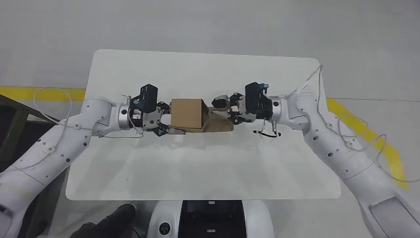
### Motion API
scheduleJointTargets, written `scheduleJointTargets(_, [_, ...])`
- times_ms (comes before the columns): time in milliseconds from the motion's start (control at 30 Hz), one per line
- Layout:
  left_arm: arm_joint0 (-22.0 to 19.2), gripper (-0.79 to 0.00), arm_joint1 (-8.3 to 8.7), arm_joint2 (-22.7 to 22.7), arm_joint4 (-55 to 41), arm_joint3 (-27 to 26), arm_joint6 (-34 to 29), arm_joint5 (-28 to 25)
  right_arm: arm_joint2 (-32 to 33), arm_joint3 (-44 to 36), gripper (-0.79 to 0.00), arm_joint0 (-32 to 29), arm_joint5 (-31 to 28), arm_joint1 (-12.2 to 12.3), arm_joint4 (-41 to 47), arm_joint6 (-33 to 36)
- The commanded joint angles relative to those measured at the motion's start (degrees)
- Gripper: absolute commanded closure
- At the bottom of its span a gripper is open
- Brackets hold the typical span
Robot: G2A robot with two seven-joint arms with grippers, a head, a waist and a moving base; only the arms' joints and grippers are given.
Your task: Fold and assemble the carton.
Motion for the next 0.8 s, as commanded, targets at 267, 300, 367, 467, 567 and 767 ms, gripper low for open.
scheduleJointTargets(267, [1.07, -0.286, 0.58, -1.43, 1.35, -0.04, 1.79, 0.00, 5.99, 2.59, -0.246, -6.23, 0.00, 3.98, 24.29, 12.81])
scheduleJointTargets(300, [1.22, -0.286, 0.63, -1.58, 1.47, -0.07, 2.00, 0.00, 6.43, 2.72, -0.249, -6.75, 0.00, 4.30, 26.96, 14.61])
scheduleJointTargets(367, [1.50, -0.286, 0.73, -1.83, 1.72, -0.16, 2.26, 0.00, 7.14, 2.66, -0.256, -7.56, 0.77, 4.91, 31.70, 18.58])
scheduleJointTargets(467, [1.83, -0.289, 0.83, -2.16, 2.09, -0.34, 2.56, 0.00, 8.13, 1.77, -0.209, -8.82, 2.63, 5.72, 38.21, 23.95])
scheduleJointTargets(567, [2.13, -0.286, 0.89, -2.38, 2.37, -0.45, 2.83, 0.00, 9.55, 0.09, -0.200, -9.61, 5.08, 6.42, 41.62, 28.05])
scheduleJointTargets(767, [2.55, -0.283, 0.98, -2.89, 2.73, -0.58, 3.18, 0.00, 9.77, -0.17, -0.058, -9.65, 5.37, 6.49, 41.62, 28.36])
